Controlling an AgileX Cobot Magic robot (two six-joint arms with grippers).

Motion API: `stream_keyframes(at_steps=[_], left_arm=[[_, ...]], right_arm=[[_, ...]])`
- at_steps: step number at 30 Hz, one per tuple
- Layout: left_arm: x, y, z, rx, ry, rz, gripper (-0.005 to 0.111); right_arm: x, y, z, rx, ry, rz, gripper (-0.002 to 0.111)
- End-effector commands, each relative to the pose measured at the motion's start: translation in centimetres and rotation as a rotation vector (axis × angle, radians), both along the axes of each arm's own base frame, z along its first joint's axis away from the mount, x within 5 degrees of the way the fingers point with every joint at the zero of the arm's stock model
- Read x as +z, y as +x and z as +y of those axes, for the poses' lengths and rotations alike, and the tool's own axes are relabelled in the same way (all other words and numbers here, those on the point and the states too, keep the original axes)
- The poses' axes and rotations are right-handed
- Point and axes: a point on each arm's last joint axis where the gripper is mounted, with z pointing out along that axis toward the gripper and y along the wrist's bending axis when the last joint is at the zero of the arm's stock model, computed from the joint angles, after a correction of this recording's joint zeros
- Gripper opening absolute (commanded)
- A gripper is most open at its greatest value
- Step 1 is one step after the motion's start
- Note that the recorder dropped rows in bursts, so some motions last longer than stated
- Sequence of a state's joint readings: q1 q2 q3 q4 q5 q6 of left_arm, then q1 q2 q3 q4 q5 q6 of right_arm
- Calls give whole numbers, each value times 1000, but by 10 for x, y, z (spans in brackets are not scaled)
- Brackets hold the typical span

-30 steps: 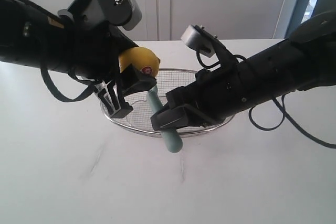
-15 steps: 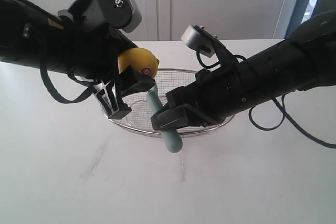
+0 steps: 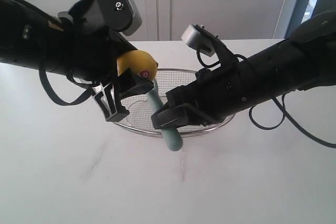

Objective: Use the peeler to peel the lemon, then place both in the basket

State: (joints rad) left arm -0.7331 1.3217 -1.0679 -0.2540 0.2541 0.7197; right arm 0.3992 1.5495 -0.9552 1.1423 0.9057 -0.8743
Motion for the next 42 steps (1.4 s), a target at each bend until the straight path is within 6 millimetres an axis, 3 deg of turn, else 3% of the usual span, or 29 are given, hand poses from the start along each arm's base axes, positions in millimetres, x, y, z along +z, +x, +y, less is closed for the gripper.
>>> stream_keyframes(at_steps=[1, 20, 38, 42], left_arm=[[1, -3, -1, -8, -5, 3, 0], [1, -3, -1, -9, -4, 4, 0], [1, -3, -1, -10, -3, 6, 0], [1, -3, -1, -10, -3, 6, 0]], right_arm=[[8, -2, -3, -7, 4, -45, 0], [21, -7, -11, -36, -37, -103, 0], [22, -4, -18, -64, -39, -101, 0], [31, -8, -23, -79, -42, -127, 0]])
